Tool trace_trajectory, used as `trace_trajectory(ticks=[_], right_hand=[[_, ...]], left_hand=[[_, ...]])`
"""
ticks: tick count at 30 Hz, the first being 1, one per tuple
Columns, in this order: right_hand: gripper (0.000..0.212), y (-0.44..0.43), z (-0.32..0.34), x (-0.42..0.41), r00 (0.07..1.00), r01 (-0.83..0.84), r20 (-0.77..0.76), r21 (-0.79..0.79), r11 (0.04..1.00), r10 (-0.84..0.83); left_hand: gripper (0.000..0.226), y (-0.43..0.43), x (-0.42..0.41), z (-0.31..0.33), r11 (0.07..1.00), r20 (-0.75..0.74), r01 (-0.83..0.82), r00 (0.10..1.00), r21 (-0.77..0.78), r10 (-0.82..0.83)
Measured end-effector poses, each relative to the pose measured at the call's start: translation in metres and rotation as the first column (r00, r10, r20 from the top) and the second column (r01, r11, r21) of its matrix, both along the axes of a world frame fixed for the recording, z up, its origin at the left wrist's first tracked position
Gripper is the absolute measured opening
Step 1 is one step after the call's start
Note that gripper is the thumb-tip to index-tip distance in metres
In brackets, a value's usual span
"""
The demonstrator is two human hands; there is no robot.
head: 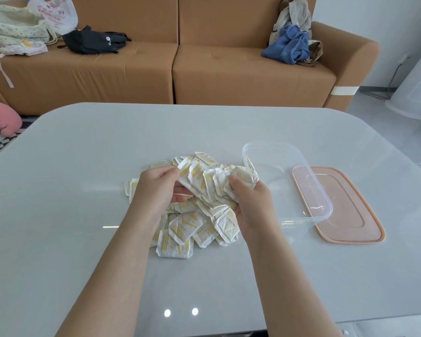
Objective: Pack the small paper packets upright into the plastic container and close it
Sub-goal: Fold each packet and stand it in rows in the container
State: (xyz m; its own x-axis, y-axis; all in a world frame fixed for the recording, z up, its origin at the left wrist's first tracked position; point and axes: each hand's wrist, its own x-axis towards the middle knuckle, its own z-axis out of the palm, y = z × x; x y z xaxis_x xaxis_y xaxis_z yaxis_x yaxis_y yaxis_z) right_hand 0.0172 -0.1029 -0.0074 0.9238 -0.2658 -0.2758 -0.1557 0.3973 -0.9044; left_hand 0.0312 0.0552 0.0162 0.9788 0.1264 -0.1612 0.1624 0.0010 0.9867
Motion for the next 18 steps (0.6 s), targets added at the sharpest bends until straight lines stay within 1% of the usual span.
trace_trajectory(ticks=[2,4,6,8,10,12,15,18], right_hand=[[0.017,0.0008,-0.0004,0.0001,0.999,0.048,-0.006,0.021,0.999,-0.048],[0.016,0.0019,-0.001,0.0014,0.996,0.089,-0.013,0.029,0.996,-0.089],[0.014,0.0036,-0.0016,0.0022,0.995,0.097,-0.008,0.041,0.994,-0.097],[0.013,0.0057,-0.0016,0.0014,0.997,0.074,0.002,0.019,0.997,-0.074],[0.017,0.0063,-0.0003,-0.0006,0.999,0.04,0.024,-0.06,0.997,-0.038],[0.014,0.005,0.0026,-0.002,0.997,0.009,0.075,-0.169,0.986,0.004],[0.012,0.004,0.0076,-0.0032,0.988,-0.029,0.137,-0.314,0.949,0.076],[0.01,0.0064,0.0065,-0.0038,0.986,-0.054,0.125,-0.372,0.927,0.108]], left_hand=[[0.029,-0.0028,-0.0011,0.0009,0.995,0.014,0.097,0.995,-0.026,-0.097],[0.021,-0.0062,-0.0021,0.0001,0.985,0.057,0.174,0.983,0.001,-0.174],[0.012,-0.0079,-0.0027,-0.0032,0.985,0.098,0.164,0.981,0.055,-0.169],[0.015,-0.0096,-0.0029,-0.0045,0.992,0.122,0.106,0.986,0.068,-0.114],[0.021,-0.0094,-0.0029,-0.0028,0.994,0.124,0.07,0.989,0.081,-0.08],[0.024,-0.0071,-0.0029,-0.0006,0.992,0.109,0.056,0.992,0.116,-0.068],[0.024,-0.0034,-0.0044,-0.0004,0.979,0.074,0.121,0.988,0.162,-0.135],[0.023,-0.0025,-0.0063,-0.0007,0.975,0.06,0.161,0.983,0.153,-0.172]])
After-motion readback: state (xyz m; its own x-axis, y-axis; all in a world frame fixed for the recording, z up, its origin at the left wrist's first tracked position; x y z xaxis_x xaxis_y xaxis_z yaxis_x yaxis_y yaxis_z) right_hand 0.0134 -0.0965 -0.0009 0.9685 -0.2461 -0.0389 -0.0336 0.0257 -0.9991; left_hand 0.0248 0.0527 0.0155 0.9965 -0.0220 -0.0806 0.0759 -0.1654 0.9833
